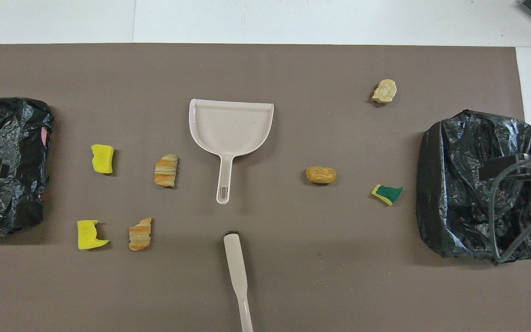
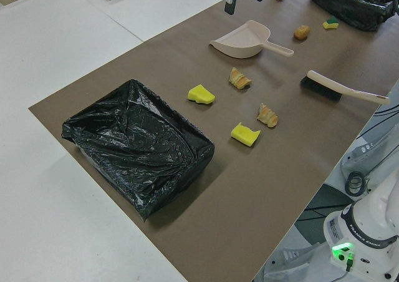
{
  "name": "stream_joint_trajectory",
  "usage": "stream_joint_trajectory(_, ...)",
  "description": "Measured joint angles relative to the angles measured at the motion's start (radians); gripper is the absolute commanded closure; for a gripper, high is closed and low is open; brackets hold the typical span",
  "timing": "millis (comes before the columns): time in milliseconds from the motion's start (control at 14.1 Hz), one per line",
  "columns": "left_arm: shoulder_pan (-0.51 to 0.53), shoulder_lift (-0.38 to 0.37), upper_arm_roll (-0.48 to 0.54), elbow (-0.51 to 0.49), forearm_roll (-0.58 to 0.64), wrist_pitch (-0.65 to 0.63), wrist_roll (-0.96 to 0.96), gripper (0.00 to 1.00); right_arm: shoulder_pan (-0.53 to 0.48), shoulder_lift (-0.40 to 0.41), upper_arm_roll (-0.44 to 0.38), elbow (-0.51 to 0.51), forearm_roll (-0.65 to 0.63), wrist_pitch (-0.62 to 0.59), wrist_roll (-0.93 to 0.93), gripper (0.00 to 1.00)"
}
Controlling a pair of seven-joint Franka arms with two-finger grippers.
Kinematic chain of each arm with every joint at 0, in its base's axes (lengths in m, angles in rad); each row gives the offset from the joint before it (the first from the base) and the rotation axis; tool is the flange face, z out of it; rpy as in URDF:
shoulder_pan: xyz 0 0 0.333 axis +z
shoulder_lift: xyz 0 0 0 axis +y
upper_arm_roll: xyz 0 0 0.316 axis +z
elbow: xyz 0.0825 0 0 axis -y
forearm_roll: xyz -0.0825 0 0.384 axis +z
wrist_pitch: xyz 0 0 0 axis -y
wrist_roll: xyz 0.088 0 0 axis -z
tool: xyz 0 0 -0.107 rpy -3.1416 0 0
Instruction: Sweep and dump trash in bin
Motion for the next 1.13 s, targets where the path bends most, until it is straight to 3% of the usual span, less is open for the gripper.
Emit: stream_joint_trajectory(1134,-0.001,0.000,-0.016,0.000,0.000,0.000,0.000,0.00,-0.001,-0.009,-0.002,0.000,0.000,-0.040,0.000,0.00)
